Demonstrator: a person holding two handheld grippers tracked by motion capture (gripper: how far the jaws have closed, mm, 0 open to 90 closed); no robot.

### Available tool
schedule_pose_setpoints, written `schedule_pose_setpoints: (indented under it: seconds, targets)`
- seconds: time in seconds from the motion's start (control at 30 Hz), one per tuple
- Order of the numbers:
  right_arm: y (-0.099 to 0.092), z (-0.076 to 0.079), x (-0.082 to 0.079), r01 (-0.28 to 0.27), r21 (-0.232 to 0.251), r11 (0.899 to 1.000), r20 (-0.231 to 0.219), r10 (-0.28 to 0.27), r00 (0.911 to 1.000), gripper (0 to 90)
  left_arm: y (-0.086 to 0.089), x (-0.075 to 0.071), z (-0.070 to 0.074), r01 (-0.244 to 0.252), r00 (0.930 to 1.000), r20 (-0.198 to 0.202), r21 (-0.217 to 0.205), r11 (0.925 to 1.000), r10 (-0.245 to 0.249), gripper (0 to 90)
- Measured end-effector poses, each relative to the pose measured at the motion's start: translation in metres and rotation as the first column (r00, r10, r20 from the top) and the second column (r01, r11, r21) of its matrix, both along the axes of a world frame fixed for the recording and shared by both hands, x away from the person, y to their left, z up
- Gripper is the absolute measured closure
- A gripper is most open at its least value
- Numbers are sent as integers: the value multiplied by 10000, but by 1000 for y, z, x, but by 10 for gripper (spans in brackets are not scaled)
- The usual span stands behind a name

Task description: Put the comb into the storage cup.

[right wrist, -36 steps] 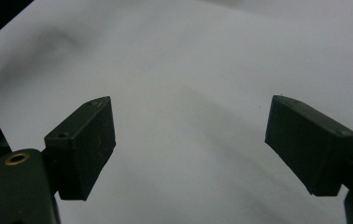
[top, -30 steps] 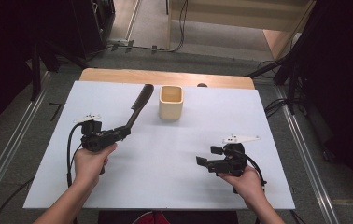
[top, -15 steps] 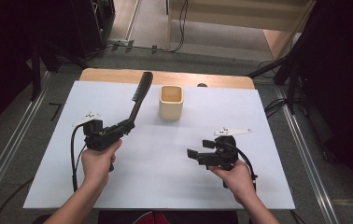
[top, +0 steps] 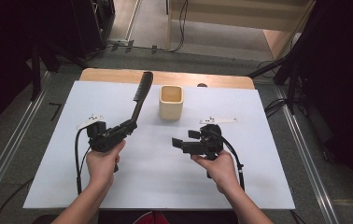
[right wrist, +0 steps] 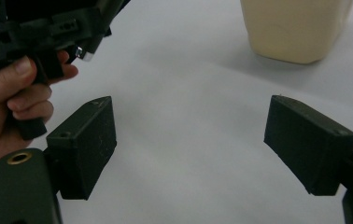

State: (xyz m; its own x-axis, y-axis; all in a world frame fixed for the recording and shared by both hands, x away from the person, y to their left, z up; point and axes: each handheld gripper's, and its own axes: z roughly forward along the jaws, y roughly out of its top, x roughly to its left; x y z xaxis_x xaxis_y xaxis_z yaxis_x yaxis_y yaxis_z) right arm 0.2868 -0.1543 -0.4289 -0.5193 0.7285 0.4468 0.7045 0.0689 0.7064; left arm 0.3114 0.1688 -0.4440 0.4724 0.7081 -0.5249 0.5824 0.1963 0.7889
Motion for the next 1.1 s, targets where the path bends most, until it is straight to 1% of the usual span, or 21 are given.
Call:
schedule_pose_setpoints:
  seconds: [0.03, 0.07, 0.1, 0.17, 0.2, 0.23, 0.27, 0.33, 0.47, 0.5, 0.6, 0.73, 0.8, 0.97, 1.1]
  targets:
    - [2, 1, 3, -52, 56, 10000, -5, 52, 10000, 176, 0, 0, -1, -33, 10000, 23, 28, 10000, 33, 737]
    - [2, 1, 3, -52, 56, 10000, -5, 52, 10000, 176, 0, 0, -1, -33, 10000, 23, 28, 10000, 33, 737]
    - [7, 3, 8, -13, 82, 10000, -91, 14, 10000, 180, 0, 0, -1, -76, 9999, 70, 50, 10000, 76, 737]
    - [13, 5, 13, -4, 128, 9999, -45, 5, 10000, 180, 1, -1, -4, -185, 9997, 155, 26, 9998, 185, 737]
    - [13, 5, 13, -4, 128, 9999, -45, 5, 10000, 180, 1, -1, -4, -185, 9997, 155, 26, 9998, 185, 737]
    - [19, 6, 18, -48, 96, 9999, 35, 47, 10000, 181, 1, -1, -6, -214, 9996, 160, 44, 9998, 213, 737]
    - [19, 6, 18, -48, 96, 9999, 35, 47, 10000, 181, 1, -1, -6, -214, 9996, 160, 44, 9998, 213, 737]
    - [28, 8, 24, -96, 42, 9999, 11, 96, 10000, 185, 0, 0, -7, -235, 9996, 174, 112, 9997, 234, 737]
    - [38, 12, 33, 48, 119, 9999, -24, -47, 10000, 191, -1, -1, -8, -240, 9995, 207, 42, 9997, 239, 737]
    - [40, 14, 35, 80, 166, 9998, -60, -79, 10000, 194, -2, -1, -9, -275, 9992, 280, 11, 9996, 274, 737]
    - [44, 18, 40, 187, 275, 9994, -75, -185, 9998, 199, -3, -1, -13, -349, 9991, 241, -73, 9994, 350, 737]
    - [49, 22, 44, 257, 182, 9995, -68, -256, 9996, 200, -4, -2, -15, -400, 9989, 253, -85, 9992, 402, 737]
    - [53, 23, 47, 315, 224, 9993, -119, -312, 9994, 208, -6, -3, -17, -454, 9984, 321, -160, 9988, 459, 736]
    - [60, 22, 54, 322, 276, 9991, -559, -306, 9980, 225, -10, -4, -21, -411, 9988, 267, -156, 9990, 415, 737]
    - [64, 21, 58, 413, 330, 9986, -563, -394, 9976, 225, -12, -5, -23, -474, 9986, 223, -231, 9986, 479, 736]
